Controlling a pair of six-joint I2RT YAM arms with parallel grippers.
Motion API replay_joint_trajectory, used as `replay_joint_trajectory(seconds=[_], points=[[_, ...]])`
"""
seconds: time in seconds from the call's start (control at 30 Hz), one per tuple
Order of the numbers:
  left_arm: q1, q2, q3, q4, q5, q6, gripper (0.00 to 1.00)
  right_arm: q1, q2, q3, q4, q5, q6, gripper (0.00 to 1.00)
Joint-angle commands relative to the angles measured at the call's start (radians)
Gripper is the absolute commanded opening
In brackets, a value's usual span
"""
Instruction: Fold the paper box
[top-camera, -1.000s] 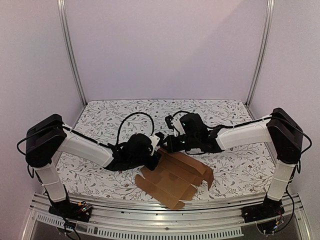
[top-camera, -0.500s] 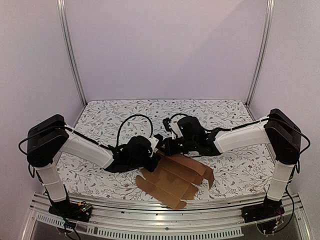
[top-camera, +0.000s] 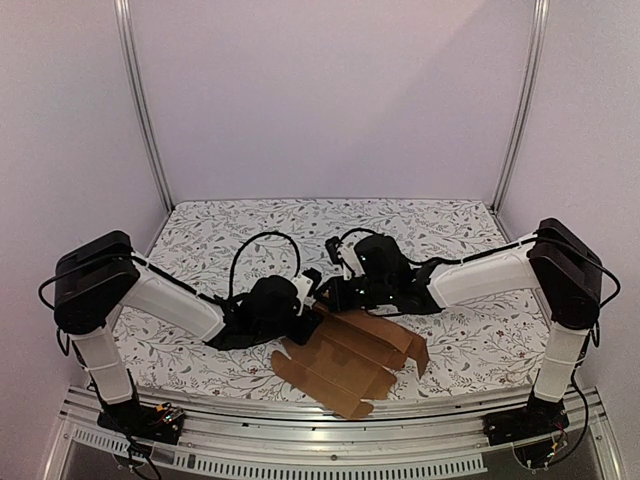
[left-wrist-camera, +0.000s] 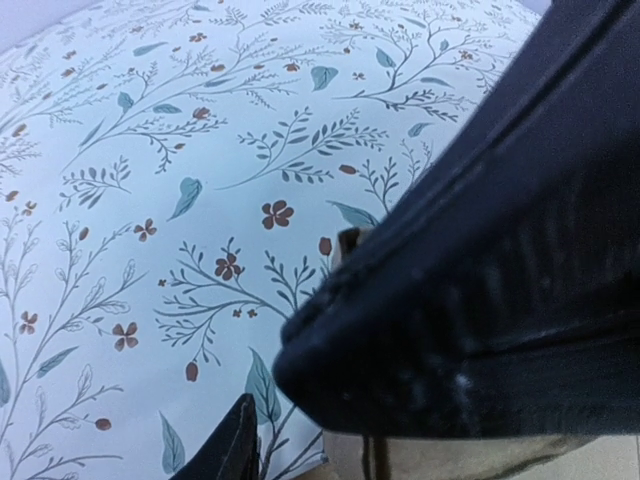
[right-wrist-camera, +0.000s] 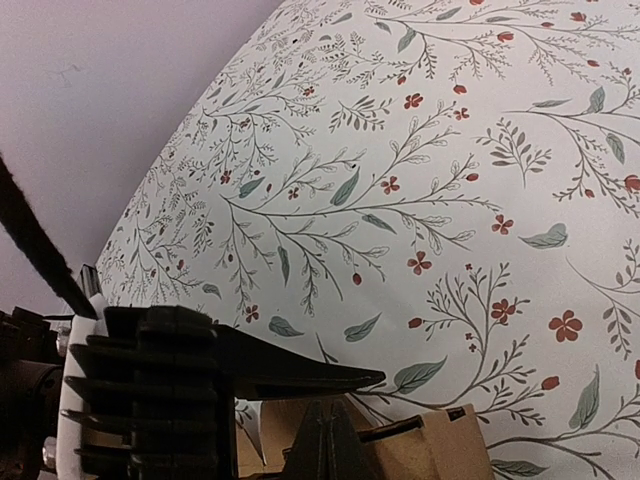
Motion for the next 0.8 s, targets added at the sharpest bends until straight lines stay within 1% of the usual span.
replay_joint_trajectory(seconds=[0.0, 0.23, 0.37, 0.63, 0.77], points=[[-0.003, 0.022, -0.028, 0.104, 0.012, -0.011, 0.4, 0.006, 0.023, -0.042, -0.05, 0.017, 0.008, 0.0], [-0.003, 0.048, -0.049, 0.198, 0.05, -0.018, 0.45, 0.008, 0.008, -0.057, -0.032, 0.019, 0.013, 0.0], [-0.003, 0.06, -0.069, 0.263, 0.044, -0.035, 0.48, 0.008, 0.003, -0.063, -0.023, 0.018, 0.019, 0.0], [-0.002, 0.107, -0.093, 0.383, 0.021, -0.058, 0.46, 0.007, -0.007, -0.078, -0.002, 0.023, 0.055, 0.0], [-0.001, 0.121, -0.121, 0.478, -0.005, -0.06, 0.46, 0.008, -0.016, -0.085, 0.002, 0.027, 0.063, 0.0]])
